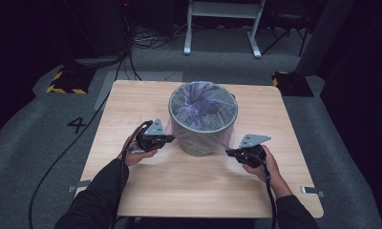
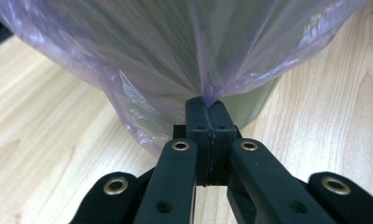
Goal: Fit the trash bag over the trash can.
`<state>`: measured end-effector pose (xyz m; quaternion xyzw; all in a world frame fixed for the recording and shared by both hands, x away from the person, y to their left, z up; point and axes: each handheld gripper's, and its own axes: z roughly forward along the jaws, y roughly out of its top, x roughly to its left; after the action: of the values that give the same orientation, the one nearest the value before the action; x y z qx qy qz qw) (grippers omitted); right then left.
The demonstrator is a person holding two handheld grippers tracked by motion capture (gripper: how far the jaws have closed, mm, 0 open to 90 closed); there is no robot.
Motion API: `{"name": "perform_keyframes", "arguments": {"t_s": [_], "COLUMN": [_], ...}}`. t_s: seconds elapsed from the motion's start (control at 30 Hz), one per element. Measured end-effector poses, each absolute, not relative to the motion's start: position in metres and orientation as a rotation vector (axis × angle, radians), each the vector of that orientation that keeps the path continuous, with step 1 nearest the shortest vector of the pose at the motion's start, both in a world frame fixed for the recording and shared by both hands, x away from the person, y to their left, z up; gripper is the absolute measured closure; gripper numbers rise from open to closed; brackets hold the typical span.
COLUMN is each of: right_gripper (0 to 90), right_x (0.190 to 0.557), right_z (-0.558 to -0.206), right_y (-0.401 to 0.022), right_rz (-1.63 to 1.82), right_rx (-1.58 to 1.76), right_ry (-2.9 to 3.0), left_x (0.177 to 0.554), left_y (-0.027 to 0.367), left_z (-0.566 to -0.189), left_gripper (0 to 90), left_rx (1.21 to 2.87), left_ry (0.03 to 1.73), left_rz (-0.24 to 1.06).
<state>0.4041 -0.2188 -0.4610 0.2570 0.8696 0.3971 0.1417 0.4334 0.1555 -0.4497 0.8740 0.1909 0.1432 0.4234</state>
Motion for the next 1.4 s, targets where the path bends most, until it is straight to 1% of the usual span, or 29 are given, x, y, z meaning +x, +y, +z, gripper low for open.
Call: {"name": "perform_keyframes", "arguments": {"t_s": [0.3,0.4,0.43,0.53,0.6,0.67,0.7,0.77,0.83,0.87,0.93,1.03,1.07,1.33,1.4], "right_gripper": [90.0,90.0,90.0,90.0,90.0,90.0,90.0,88.4,84.2,81.8,75.4,60.9,59.1,26.5,23.6], "right_x": [0.418,0.420,0.421,0.423,0.423,0.423,0.423,0.423,0.423,0.423,0.422,0.419,0.418,0.402,0.398], "right_z": [-0.474,-0.477,-0.478,-0.480,-0.481,-0.480,-0.480,-0.480,-0.480,-0.479,-0.477,-0.472,-0.471,-0.467,-0.462], "right_y": [-0.227,-0.228,-0.228,-0.230,-0.233,-0.235,-0.236,-0.238,-0.240,-0.241,-0.244,-0.250,-0.252,-0.268,-0.274], "right_rz": [1.149,1.139,1.136,1.131,1.138,1.142,1.142,1.150,1.153,1.158,1.170,1.177,1.183,1.193,1.215], "right_rx": [0.887,0.909,0.915,0.942,0.954,0.965,0.967,0.978,0.982,0.987,0.982,0.999,0.993,0.959,0.963], "right_ry": [2.541,2.546,2.544,2.545,2.540,2.534,2.531,2.530,2.524,2.518,2.516,2.483,2.485,2.494,2.466], "left_x": [0.438,0.438,0.437,0.434,0.430,0.427,0.425,0.421,0.416,0.412,0.407,0.397,0.394,0.379,0.376], "left_y": [0.158,0.160,0.160,0.164,0.168,0.173,0.175,0.182,0.187,0.188,0.191,0.196,0.197,0.200,0.200], "left_z": [-0.461,-0.463,-0.464,-0.465,-0.463,-0.462,-0.461,-0.459,-0.458,-0.458,-0.457,-0.457,-0.457,-0.465,-0.469], "left_gripper": [88.7,83.0,78.1,60.5,43.3,30.6,24.9,16.5,16.4,15.7,15.9,15.7,15.8,15.9,16.1], "left_rx": [2.199,2.199,2.198,2.189,2.165,2.131,2.121,2.088,2.078,2.085,2.094,2.084,2.088,2.138,2.150], "left_ry": [0.521,0.540,0.550,0.568,0.604,0.617,0.636,0.662,0.657,0.664,0.672,0.669,0.669,0.686,0.695], "left_rz": [0.309,0.299,0.309,0.288,0.297,0.243,0.219,0.230,0.238,0.263,0.289,0.301,0.313,0.333,0.327]}}
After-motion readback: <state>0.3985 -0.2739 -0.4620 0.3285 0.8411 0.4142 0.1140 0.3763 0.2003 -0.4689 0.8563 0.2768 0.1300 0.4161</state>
